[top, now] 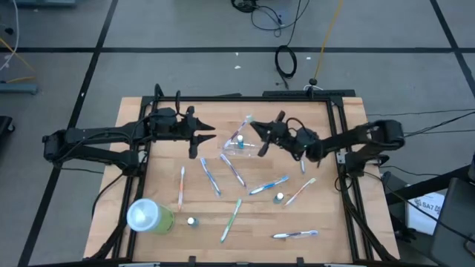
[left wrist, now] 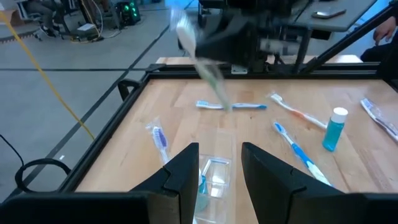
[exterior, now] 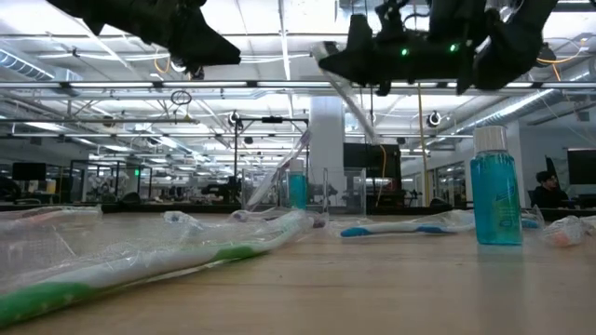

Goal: Pick & Place toothbrushing station
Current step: Put the top green toothbrush into the transparent organizer

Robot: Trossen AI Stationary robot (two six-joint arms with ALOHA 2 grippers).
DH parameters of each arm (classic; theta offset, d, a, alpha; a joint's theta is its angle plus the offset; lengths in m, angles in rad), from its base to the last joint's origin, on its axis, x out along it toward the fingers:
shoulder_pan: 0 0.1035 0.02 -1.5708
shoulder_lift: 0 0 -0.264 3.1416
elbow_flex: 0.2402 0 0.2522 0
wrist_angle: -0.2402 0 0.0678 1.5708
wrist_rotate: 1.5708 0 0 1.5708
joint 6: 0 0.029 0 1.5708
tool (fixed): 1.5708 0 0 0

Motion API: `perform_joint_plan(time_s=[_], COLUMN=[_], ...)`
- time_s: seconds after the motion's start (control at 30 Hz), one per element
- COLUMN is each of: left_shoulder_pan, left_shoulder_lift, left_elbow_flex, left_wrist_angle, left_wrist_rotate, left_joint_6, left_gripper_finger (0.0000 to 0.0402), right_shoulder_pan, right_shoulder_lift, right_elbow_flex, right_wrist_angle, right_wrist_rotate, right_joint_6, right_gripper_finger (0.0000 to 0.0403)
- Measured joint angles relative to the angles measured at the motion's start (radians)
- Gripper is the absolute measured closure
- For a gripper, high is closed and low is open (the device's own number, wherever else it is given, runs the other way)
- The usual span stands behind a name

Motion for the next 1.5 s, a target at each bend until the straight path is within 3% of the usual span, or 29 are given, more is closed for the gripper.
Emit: perform_joint_plan(time_s=[0.2, 0.43, 1.23, 1.5], left_shoulder_pan=[0.000, 0.000, -0.002, -0.002], left_shoulder_lift=[0.000, 0.000, 0.000, 0.000], left_elbow_flex=[0.000, 0.000, 0.000, 0.000], left_wrist_angle=[0.010, 0.010, 0.003, 0.000], left_wrist_rotate=[0.000, -0.001, -0.002, -0.001], left_joint_6=[0.010, 0.027, 0.033, 0.028], left_gripper_finger=[0.0273, 0.0273, 0.0273, 0.0273], right_shoulder_pan=[-0.007, -0.025, -0.026, -0.024], right_shoulder_lift=[0.196, 0.291, 0.294, 0.295], right_elbow_flex=[0.000, 0.032, 0.055, 0.055], right_wrist_angle=[0.279, 0.302, 0.016, -0.038], right_wrist_rotate=[0.001, 0.001, 0.054, 0.086], right_joint_6=[0.023, 0.067, 0.067, 0.091], right_gripper_finger=[0.0398, 0.0397, 0.0395, 0.0343])
